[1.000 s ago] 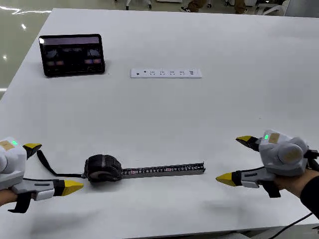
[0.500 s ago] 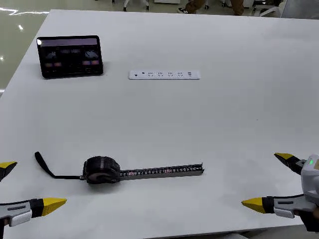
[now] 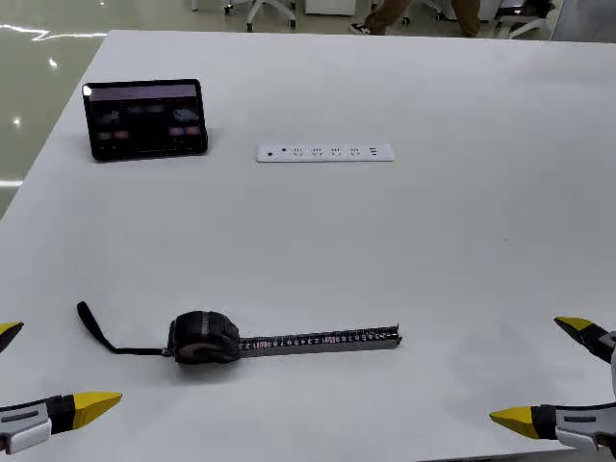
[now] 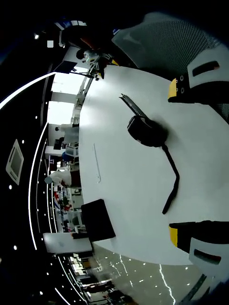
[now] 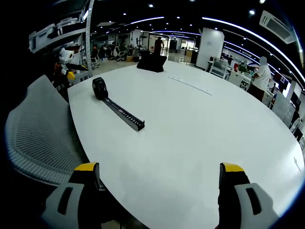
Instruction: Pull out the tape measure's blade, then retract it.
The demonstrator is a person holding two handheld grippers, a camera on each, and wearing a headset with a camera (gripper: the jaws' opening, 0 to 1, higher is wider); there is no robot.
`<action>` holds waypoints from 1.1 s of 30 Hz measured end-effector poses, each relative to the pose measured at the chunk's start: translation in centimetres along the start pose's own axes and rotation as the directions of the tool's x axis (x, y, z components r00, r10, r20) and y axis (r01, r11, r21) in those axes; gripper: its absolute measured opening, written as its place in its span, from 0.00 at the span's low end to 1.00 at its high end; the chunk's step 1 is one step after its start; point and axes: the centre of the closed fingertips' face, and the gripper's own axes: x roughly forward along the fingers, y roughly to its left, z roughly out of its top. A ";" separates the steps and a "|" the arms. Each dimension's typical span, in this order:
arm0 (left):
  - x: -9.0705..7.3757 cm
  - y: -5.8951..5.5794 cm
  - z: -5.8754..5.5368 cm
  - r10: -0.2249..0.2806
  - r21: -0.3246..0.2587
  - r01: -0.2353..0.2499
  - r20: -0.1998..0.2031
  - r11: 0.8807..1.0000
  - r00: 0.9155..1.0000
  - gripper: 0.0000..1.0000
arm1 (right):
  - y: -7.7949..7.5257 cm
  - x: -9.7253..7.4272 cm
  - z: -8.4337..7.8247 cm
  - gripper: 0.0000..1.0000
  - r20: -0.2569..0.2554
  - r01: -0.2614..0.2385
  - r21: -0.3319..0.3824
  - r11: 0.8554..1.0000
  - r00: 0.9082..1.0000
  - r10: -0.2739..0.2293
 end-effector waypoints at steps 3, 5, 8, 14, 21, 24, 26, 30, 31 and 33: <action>0.5 0.4 0.0 0.021 -0.003 -0.021 0.001 1.000 1.000 1.00 | -0.3 -0.2 -0.1 1.00 0.004 0.000 0.019 1.000 1.000 0.000; 0.7 0.3 0.2 0.029 -0.002 -0.029 0.006 1.000 1.000 1.00 | -0.3 -0.1 -0.3 1.00 -0.003 -0.002 0.018 1.000 1.000 0.002; 1.1 -0.2 0.5 0.013 0.010 -0.013 0.004 1.000 1.000 1.00 | -0.3 -0.2 -0.4 1.00 -0.002 -0.005 0.021 1.000 1.000 0.005; 1.3 -0.6 0.6 0.008 0.018 -0.008 0.000 1.000 1.000 1.00 | -0.3 -0.2 -0.7 1.00 -0.002 -0.008 0.024 1.000 1.000 0.008; 1.5 -1.2 0.7 0.005 0.012 -0.005 0.006 1.000 1.000 1.00 | -0.5 0.0 -0.7 1.00 -0.003 -0.013 0.015 1.000 1.000 0.013; 1.9 -1.7 1.0 0.003 0.011 -0.003 -0.005 1.000 1.000 1.00 | -0.7 0.1 -0.4 1.00 -0.001 -0.017 0.010 1.000 1.000 0.017; 2.4 -2.5 1.4 -0.009 0.028 0.009 -0.011 1.000 1.000 1.00 | -0.8 0.2 0.0 1.00 -0.001 -0.020 -0.003 1.000 1.000 0.020; 3.6 -3.8 2.4 -0.018 0.037 0.019 -0.020 0.999 1.000 1.00 | -1.1 0.7 0.6 1.00 -0.005 -0.032 -0.026 0.999 0.999 0.032; 4.1 -4.2 2.8 -0.017 0.040 0.018 -0.022 0.999 1.000 1.00 | -1.1 0.8 0.9 1.00 -0.007 -0.041 -0.036 0.999 0.999 0.041; 4.7 -4.8 3.6 -0.021 0.033 0.021 -0.020 0.999 1.000 1.00 | -1.2 1.0 1.3 1.00 -0.010 -0.049 -0.053 0.997 0.999 0.049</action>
